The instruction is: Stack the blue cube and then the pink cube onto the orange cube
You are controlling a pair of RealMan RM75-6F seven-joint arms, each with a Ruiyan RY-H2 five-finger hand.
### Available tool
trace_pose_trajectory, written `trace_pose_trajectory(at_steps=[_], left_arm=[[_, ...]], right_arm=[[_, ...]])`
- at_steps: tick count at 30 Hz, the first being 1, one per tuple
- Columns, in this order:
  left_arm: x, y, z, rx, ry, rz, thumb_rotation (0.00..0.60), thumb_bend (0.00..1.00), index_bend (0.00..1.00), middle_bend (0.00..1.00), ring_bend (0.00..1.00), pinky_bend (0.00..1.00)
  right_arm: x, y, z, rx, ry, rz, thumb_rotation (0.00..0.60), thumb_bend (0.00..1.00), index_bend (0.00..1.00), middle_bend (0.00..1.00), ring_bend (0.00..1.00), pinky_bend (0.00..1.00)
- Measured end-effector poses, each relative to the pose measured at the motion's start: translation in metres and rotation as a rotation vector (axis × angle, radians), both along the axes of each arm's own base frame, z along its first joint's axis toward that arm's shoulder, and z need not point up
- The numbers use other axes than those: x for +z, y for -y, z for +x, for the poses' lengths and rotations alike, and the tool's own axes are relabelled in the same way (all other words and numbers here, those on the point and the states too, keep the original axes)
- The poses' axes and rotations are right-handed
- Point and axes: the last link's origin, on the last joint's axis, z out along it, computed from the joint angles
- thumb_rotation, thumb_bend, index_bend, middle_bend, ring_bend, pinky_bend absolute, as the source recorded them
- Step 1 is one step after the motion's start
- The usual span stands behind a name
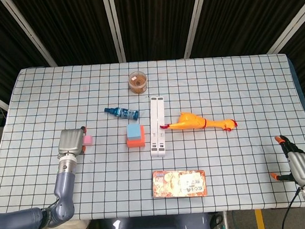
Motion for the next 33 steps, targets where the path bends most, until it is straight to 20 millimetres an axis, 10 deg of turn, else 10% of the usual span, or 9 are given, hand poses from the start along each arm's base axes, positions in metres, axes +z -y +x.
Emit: trace_pose_trajectory(at_steps=[33], left_arm=[[-0.013, -0.003, -0.001, 0.012, -0.009, -0.012, 0.6, 0.35, 0.36, 0.93, 0.75, 0.76]], right_arm=[[-0.003, 0.001, -0.002, -0.011, 0.015, 0.017, 0.6, 0.04, 0.07, 0.05, 0.15, 0.25]])
